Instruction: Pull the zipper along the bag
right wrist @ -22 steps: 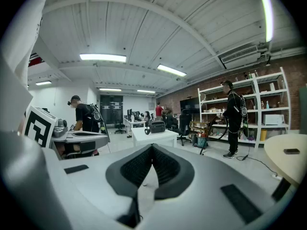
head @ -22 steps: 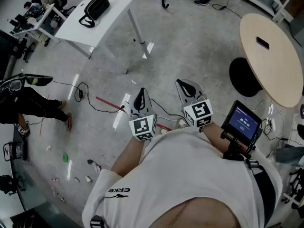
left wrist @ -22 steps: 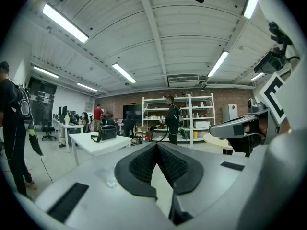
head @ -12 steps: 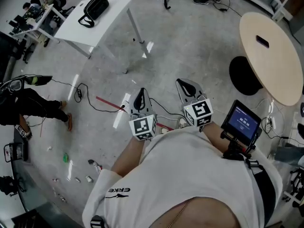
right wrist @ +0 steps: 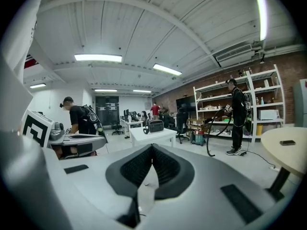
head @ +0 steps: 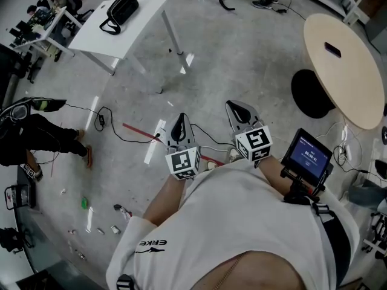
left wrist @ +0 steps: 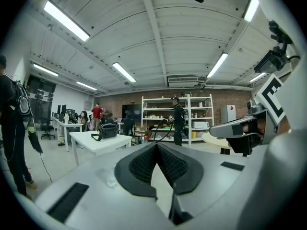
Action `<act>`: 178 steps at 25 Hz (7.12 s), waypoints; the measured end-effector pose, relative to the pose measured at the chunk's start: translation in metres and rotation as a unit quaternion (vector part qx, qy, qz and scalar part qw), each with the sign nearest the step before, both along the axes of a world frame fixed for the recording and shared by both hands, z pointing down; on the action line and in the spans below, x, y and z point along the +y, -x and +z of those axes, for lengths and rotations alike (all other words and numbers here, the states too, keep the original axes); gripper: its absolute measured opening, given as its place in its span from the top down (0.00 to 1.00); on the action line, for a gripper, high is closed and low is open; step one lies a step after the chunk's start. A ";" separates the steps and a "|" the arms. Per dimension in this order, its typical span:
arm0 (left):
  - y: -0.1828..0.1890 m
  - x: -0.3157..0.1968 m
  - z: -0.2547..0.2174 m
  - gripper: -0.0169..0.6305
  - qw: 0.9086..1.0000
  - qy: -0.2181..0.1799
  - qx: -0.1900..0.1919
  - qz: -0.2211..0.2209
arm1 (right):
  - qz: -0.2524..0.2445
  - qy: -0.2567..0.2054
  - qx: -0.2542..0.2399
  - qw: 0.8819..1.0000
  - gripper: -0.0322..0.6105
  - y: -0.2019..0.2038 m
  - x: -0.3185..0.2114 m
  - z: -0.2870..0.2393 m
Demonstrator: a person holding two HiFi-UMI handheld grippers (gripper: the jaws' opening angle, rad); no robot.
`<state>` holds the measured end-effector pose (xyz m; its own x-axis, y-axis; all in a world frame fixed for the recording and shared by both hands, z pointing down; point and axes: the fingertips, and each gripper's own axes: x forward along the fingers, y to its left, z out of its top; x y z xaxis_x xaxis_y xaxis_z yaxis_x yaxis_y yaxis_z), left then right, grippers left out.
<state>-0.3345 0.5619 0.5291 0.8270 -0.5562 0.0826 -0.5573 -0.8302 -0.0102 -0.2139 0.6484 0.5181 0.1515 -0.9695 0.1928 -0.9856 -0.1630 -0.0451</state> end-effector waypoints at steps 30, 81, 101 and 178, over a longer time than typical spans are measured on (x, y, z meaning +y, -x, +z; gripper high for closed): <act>-0.089 -0.058 -0.003 0.97 0.998 -0.013 0.028 0.058 | 0.061 -0.019 0.008 0.998 0.94 -0.074 -0.041 0.005; -0.514 -0.264 -0.042 0.97 0.993 -0.021 -0.020 0.114 | 0.108 -0.015 -0.006 0.994 0.94 -0.473 -0.251 -0.047; -0.528 -0.442 -0.045 0.97 0.999 0.007 -0.024 -0.042 | -0.002 -0.007 -0.012 1.000 0.94 -0.523 -0.437 -0.053; -0.246 -0.836 -0.022 0.97 0.892 0.050 -0.036 -0.448 | -0.292 0.028 -0.107 0.950 0.94 -0.370 -0.962 -0.017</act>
